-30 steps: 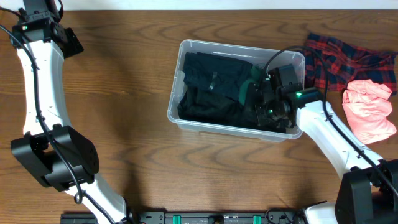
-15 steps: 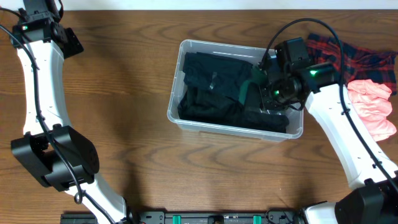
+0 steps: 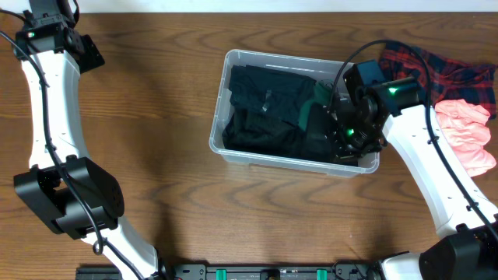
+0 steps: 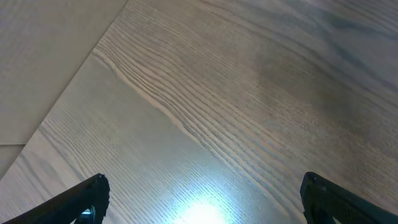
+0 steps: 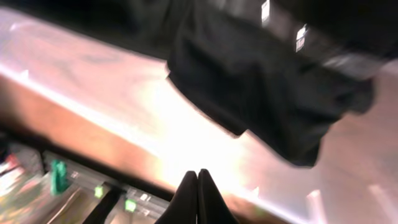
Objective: Pack container
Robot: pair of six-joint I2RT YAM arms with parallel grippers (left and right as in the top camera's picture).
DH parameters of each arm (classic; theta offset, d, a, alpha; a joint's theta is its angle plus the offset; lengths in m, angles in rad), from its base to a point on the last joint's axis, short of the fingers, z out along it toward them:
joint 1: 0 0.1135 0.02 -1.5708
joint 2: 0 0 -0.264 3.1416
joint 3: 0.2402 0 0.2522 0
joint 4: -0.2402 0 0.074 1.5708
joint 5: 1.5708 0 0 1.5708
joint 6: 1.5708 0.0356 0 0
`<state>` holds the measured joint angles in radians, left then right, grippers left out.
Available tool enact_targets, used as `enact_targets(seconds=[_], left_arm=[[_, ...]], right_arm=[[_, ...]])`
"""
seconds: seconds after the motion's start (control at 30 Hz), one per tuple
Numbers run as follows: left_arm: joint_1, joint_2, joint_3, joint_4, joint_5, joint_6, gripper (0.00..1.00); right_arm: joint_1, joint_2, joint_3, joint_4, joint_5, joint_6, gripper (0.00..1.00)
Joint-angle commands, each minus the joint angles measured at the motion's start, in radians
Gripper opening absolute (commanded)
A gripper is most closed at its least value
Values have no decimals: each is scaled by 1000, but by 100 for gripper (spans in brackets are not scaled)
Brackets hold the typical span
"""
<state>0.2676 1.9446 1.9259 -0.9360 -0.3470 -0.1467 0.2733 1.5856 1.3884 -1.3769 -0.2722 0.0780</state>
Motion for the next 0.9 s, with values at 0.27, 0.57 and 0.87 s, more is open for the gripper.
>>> enact_targets(seconds=[0.27,0.57,0.87], left_arm=[[2,5,0,-3,-13,-1,98],[2,5,0,-3,-13,-1,98],[2,5,0,-3,-13,-1,98]], right_arm=[[8,-19,10,-93,-11,-2,1],[8,-19,10,-137,157,118,1],[8,-19,-16,-146,216,188,1]])
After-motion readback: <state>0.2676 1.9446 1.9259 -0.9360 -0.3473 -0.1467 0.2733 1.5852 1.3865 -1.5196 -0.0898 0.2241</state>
